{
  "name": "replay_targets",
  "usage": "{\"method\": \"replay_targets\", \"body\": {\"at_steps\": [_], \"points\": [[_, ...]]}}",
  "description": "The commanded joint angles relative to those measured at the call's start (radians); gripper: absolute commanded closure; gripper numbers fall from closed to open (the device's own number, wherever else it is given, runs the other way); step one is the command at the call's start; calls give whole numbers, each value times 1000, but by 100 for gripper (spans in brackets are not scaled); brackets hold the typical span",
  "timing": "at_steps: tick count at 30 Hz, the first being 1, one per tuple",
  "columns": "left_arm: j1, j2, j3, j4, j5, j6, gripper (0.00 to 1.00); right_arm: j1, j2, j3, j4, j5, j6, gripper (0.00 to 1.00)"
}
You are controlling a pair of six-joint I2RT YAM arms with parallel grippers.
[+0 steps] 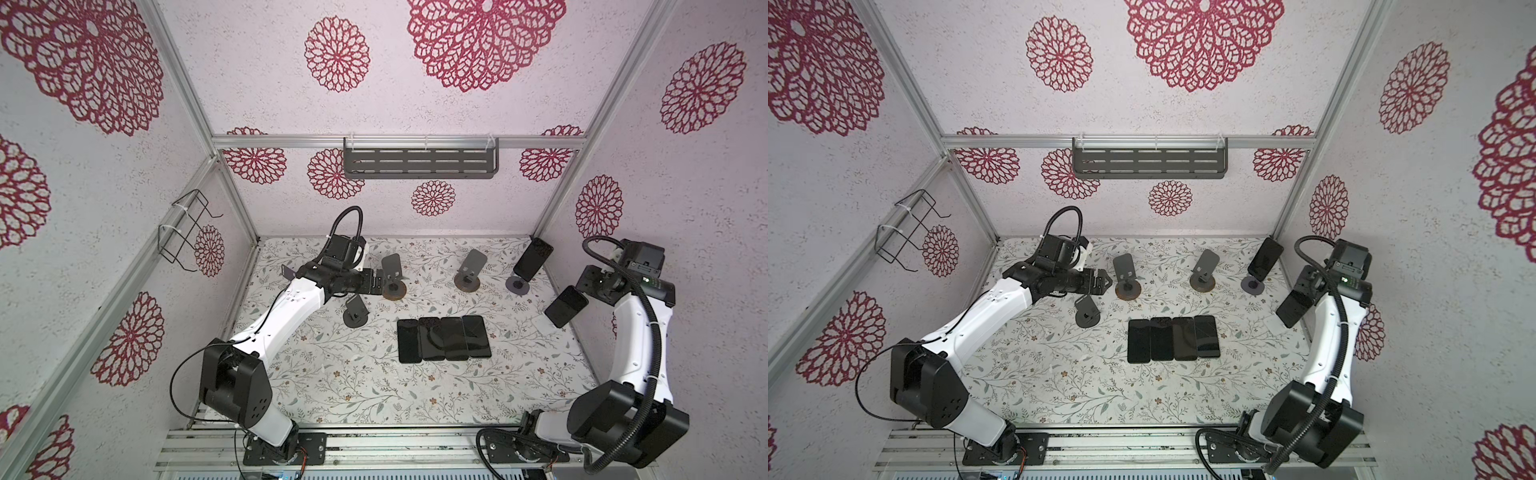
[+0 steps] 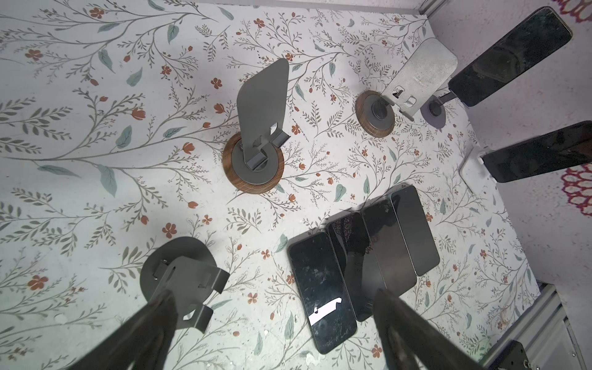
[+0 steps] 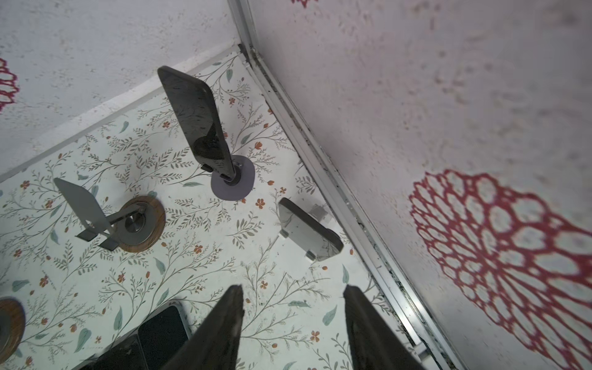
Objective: Remove the phone from the phone stand
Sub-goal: 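Raise the left gripper toward the stands while the right gripper reaches the farther stand's phone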
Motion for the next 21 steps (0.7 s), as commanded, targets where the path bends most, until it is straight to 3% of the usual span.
{"method": "replay_targets", "body": {"at_steps": [1,8,16,21], "points": [[-2,-5,-5,21,16,34,1,2,39,38,77,-94,-26,46],[-4,8,-3,15,15,49,1,3,249,142,173,-277,-52,46],[-5,27,-1,9,31,62,2,6,392,214,326,-444,-64,46],[-5,46,5,-4,16,79,2,8,494,303,337,-492,-65,46]]}}
